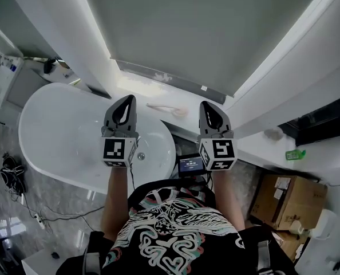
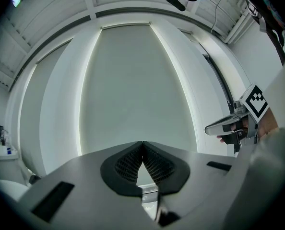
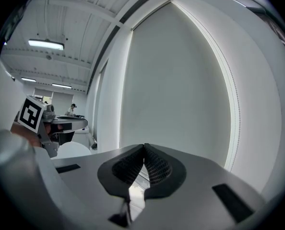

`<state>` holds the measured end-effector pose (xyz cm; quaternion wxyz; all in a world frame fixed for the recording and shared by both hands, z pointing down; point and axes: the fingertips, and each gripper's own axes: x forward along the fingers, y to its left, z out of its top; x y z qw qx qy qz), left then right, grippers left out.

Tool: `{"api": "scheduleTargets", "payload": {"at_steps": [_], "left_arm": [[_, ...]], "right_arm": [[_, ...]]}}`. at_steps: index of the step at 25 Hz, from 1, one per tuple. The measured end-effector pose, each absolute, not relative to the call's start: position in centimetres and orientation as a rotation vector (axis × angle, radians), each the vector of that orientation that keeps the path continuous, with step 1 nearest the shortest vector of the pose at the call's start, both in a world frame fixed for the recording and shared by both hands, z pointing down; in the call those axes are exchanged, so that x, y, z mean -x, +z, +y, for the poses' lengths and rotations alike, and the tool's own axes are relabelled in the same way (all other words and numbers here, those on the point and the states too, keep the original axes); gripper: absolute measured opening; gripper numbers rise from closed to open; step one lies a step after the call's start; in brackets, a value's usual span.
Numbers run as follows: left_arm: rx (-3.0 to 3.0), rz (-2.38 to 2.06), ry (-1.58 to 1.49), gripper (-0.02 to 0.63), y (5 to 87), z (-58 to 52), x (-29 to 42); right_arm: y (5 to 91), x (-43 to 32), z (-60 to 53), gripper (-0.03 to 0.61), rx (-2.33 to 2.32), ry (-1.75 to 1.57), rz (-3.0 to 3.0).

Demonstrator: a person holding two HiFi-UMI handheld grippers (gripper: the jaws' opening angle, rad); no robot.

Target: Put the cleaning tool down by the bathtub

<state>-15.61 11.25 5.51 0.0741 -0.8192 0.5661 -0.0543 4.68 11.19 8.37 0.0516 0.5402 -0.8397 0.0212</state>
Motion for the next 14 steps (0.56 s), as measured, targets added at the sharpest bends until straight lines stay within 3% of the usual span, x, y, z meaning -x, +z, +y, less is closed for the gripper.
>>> {"api": "scheduleTargets", "payload": {"at_steps": [14], "left_arm": [[2.455,1.703,-0.176,0.017,5.7,12.8,15.5]], "right_arm": [[7.9,-5.8,12.6,0.028,-1.645,0.041,-2.552]]}}
